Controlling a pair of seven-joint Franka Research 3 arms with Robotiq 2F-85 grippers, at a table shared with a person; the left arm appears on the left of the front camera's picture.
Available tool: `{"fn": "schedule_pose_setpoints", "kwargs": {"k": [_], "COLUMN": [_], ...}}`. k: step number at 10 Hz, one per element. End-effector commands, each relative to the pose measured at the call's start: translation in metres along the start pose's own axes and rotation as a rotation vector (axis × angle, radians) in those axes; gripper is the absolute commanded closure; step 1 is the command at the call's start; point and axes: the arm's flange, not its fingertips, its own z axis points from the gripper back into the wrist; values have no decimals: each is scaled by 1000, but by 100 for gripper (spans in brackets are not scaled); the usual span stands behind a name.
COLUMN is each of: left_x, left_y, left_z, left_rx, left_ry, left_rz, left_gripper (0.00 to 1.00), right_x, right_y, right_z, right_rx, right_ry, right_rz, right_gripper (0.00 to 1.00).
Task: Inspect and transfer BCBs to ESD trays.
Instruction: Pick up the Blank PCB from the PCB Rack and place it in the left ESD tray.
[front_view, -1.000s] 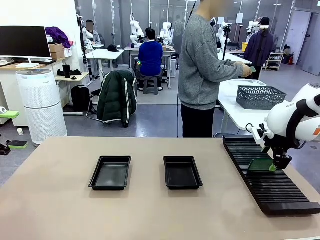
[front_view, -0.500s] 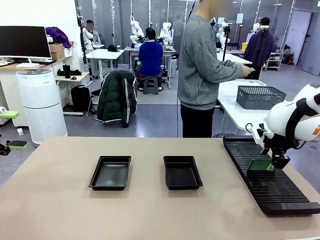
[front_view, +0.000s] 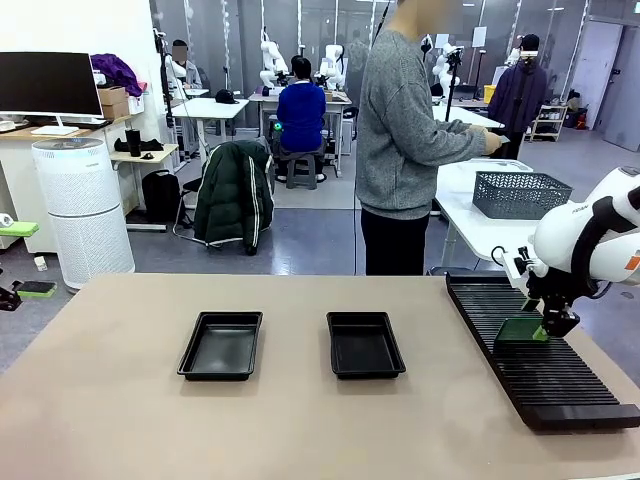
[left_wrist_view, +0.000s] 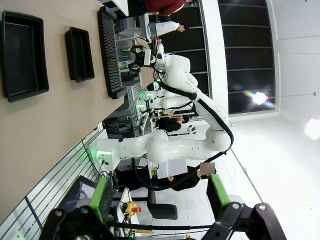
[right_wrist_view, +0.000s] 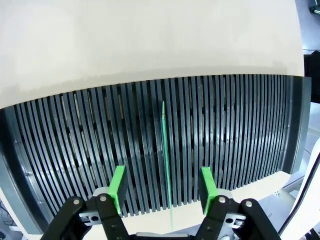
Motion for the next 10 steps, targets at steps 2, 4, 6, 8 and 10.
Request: {"fn": "schedule_pose_setpoints", "kwargs": {"k": [2,4,6,8,10], "left_x": [-2,-2,-2,-2,-2], "left_y": [0,0,0,0,0], "left_z": [1,1,1,1,1], "left_rx": [1,1,1,1,1], "left_ry": [-1,-1,-1,-1,-1], "left_rz": [0,0,0,0,0], "left_gripper": [0,0,0,0,0], "right_x": [-2,-1,-2,-2,-2], "right_y": [-3,-3,-3,-4,-5], "right_z": [-4,-3,-4,-1,0], "right_rx": [7,11,27,27,29], "right_ry": [11,17,19,21,24], "right_rz": [-1,3,6,4,7], "right_gripper": [35,41,46,51,57]}}
